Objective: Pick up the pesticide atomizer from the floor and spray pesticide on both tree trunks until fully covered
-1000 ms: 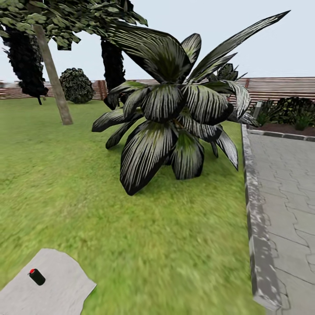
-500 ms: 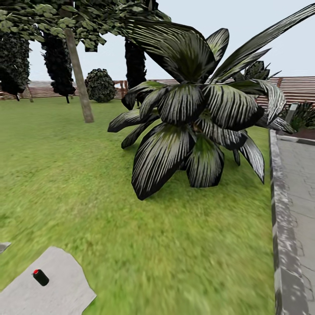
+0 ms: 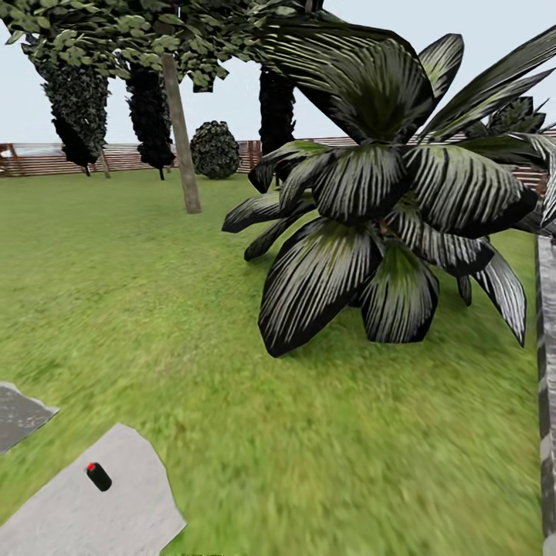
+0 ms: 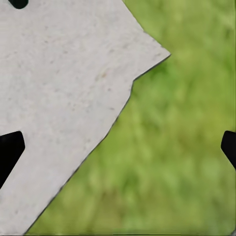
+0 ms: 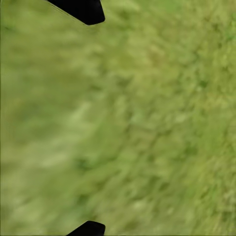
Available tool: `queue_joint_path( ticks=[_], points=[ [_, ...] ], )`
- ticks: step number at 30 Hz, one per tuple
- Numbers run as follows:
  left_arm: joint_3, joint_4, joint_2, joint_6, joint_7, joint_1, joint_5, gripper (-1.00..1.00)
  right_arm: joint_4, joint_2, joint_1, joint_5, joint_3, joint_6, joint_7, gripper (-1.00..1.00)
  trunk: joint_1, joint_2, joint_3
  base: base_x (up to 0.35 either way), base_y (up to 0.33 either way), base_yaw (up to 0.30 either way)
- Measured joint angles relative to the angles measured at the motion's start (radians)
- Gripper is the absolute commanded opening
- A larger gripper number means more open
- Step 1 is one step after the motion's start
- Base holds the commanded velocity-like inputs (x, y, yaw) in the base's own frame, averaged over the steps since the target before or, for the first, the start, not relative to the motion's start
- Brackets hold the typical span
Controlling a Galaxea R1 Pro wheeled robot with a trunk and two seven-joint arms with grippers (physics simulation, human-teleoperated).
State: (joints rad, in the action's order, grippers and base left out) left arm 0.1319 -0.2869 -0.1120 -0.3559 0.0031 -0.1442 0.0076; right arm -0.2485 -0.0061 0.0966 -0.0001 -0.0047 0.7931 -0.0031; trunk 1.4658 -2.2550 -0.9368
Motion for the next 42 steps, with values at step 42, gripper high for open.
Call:
queue_joint_path(
  ticks=[42],
  points=[
    [0.000, 0.000, 0.000, 0.002, 0.000, 0.000, 0.000, 1.00, 0.000, -0.002, 0.000, 0.000, -0.001, 0.000, -0.001, 1.00, 0.000, 0.000, 0.000, 0.184, -0.124, 0.200]
  ],
)
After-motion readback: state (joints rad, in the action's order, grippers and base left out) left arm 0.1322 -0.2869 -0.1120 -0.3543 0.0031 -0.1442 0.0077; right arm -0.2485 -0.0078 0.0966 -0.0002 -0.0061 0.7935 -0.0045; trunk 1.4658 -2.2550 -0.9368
